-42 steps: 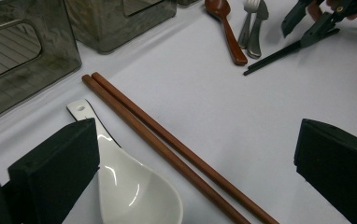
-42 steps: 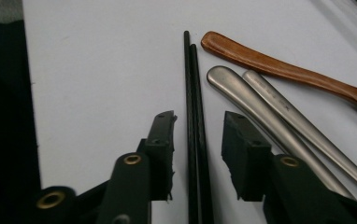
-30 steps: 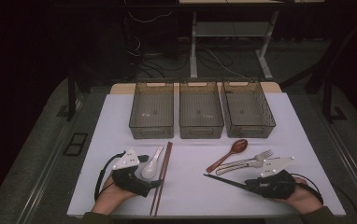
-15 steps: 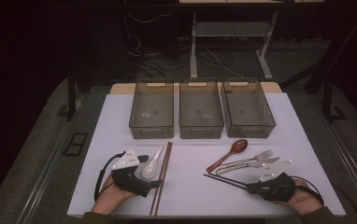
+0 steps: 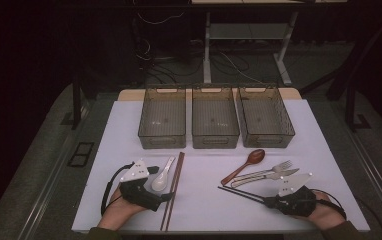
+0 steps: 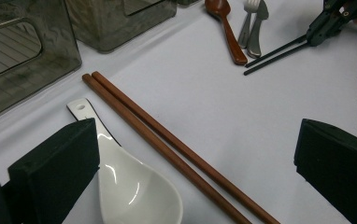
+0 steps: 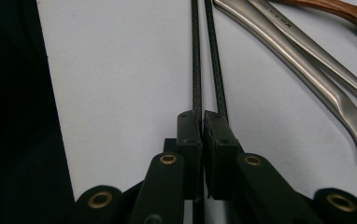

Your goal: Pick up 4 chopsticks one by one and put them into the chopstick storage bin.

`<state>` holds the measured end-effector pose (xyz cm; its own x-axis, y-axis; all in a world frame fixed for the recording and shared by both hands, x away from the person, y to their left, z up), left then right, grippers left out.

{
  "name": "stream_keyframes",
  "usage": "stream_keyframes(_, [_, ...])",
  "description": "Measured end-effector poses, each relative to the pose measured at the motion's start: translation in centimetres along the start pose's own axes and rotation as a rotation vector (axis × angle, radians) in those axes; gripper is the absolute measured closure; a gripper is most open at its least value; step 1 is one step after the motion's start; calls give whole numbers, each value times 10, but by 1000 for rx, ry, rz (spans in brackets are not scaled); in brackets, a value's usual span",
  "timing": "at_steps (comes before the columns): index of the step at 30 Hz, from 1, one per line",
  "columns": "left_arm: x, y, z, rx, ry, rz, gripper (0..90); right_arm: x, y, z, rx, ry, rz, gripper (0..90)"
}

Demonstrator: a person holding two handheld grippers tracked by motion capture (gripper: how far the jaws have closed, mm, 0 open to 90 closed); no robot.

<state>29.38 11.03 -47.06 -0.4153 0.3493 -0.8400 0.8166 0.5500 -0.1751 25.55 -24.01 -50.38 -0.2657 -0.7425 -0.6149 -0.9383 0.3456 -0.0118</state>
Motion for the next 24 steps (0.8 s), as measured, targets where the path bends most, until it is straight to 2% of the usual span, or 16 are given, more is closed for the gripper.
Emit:
stream_keyframes(12, [0,0,0,1,2,0,0,-2,-1,-6,-6,-23,-4,851])
stream_keyframes(24, [0,-1,0,4,-1,-1,0,-10,-1,-18,-19,-89,8,853])
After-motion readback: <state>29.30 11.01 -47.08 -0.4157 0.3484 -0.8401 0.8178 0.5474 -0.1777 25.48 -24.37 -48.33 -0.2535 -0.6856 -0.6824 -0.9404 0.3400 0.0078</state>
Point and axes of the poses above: each handheld gripper's, and its own axes: z roughly forward along the jaws, x roughly out of its underside, y roughly to its left, the point moved 8 cm from there along z, roughly forward along the jaws, and after that the axes turned 4 degrees about -z, right-handed, at the moved point
